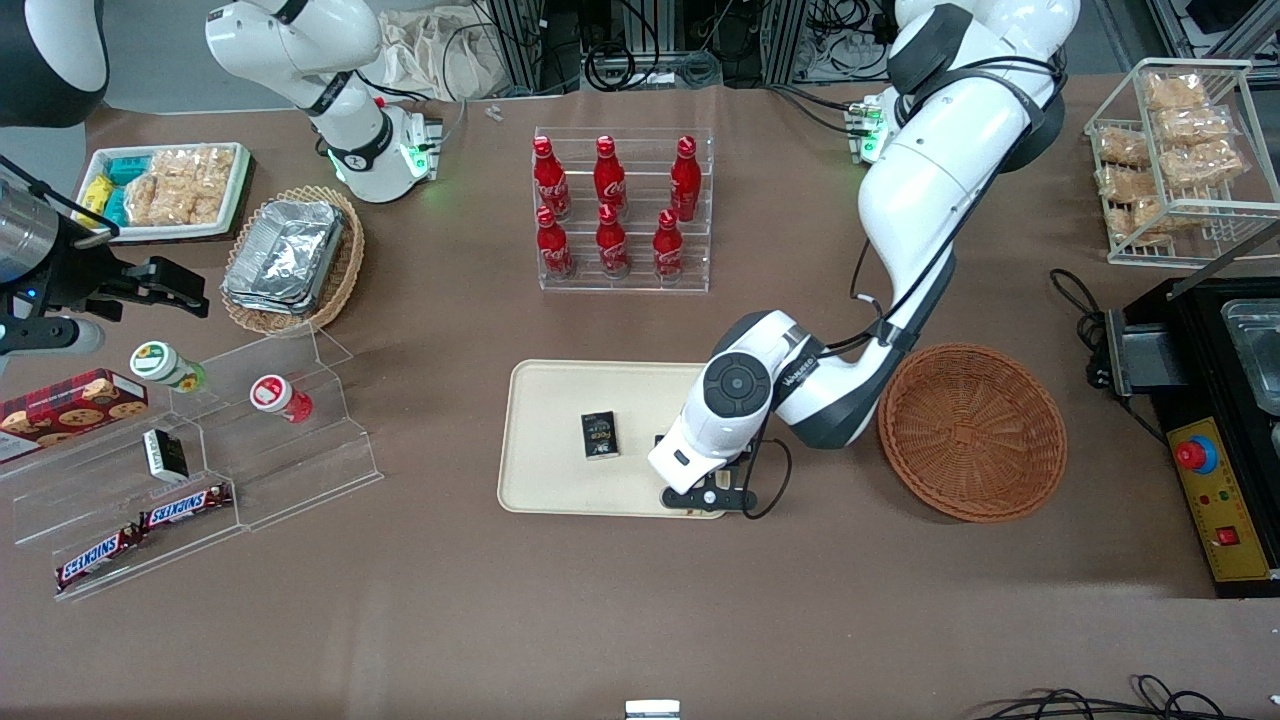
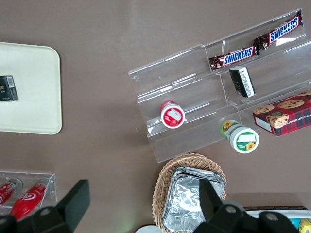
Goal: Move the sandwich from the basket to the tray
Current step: 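Lower the sandwich onto the tray and open the left gripper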
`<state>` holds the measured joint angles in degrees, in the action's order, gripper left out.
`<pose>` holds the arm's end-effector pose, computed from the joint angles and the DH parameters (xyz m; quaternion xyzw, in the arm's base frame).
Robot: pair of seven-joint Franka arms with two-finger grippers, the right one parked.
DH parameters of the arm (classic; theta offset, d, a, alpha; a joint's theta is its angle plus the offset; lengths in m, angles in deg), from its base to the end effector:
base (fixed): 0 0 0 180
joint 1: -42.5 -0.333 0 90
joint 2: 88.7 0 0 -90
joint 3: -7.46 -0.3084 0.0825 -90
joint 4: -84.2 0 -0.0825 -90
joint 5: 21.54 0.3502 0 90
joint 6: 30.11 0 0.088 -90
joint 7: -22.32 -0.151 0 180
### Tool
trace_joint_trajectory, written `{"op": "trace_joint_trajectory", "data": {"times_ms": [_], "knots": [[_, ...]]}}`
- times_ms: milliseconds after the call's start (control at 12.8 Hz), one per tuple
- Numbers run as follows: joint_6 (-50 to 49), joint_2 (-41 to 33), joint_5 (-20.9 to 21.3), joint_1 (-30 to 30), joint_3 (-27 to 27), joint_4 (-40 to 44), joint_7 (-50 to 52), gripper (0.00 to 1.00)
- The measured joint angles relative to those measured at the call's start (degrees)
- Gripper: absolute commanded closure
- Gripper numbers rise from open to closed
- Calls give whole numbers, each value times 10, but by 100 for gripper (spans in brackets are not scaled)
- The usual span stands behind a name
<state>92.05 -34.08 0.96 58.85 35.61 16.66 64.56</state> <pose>0.6087 -0.4187 0.2227 0.9983 -0.0156 0.0215 0.0513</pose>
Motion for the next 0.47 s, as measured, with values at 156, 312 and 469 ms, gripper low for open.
{"op": "trace_joint_trajectory", "data": {"times_ms": [156,312,469], "knots": [[-1,-6,0,-3,0,9,10,0],[-33,-31,2,-18,-1,19,21,0],[-122,-76,3,-46,0,22,21,0]]}}
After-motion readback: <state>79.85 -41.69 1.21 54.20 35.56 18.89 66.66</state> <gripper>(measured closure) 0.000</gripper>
